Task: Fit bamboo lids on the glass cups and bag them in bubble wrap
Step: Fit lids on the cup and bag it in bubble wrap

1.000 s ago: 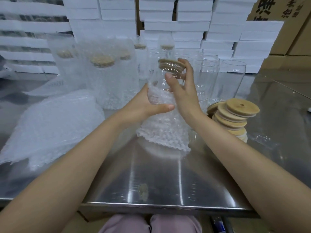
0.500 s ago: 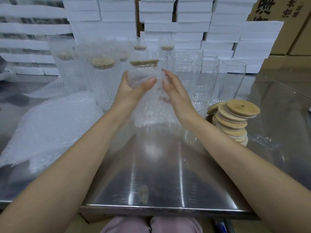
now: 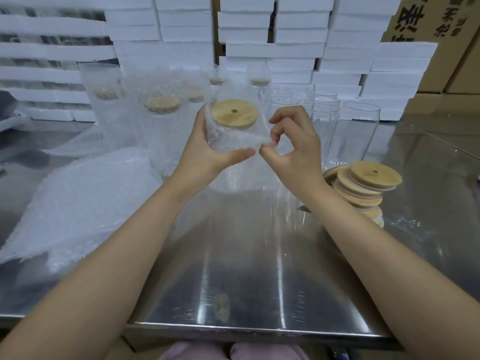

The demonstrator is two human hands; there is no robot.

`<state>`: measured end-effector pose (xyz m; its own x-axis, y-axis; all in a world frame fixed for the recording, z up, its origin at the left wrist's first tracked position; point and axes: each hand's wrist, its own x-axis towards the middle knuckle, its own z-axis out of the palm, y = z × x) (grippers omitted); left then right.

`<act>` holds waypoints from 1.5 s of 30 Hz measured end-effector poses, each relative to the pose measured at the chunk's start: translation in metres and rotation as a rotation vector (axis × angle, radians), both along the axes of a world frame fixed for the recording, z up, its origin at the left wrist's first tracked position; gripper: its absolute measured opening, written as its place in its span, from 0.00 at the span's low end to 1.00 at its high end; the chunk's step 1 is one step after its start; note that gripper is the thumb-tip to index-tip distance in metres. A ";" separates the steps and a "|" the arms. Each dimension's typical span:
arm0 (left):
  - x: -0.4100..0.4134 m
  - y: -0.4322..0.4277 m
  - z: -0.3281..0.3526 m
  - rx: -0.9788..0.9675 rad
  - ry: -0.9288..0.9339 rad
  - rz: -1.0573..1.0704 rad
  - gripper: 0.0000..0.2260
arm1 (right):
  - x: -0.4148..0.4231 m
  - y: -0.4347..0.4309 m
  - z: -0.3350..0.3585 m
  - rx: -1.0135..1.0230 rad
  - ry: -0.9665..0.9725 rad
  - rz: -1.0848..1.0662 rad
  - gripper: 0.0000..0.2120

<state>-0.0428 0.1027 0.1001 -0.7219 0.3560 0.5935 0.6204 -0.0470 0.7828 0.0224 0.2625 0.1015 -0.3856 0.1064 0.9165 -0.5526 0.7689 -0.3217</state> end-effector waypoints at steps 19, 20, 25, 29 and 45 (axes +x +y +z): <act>0.000 0.000 0.009 0.214 -0.158 0.032 0.05 | -0.011 -0.014 -0.004 -0.610 -0.456 0.432 0.15; 0.001 -0.001 0.011 0.243 -0.153 0.073 0.03 | -0.012 -0.014 -0.005 -0.626 -0.433 0.387 0.11; 0.001 -0.003 0.019 0.354 -0.272 0.085 0.12 | -0.014 0.000 -0.005 -0.767 -0.345 0.420 0.07; 0.009 -0.005 0.020 0.235 -0.113 -0.046 0.22 | -0.013 -0.012 -0.018 -0.490 -0.554 0.407 0.39; 0.002 -0.015 0.023 0.047 0.908 0.507 0.11 | -0.010 -0.015 -0.018 -0.479 -0.463 0.364 0.28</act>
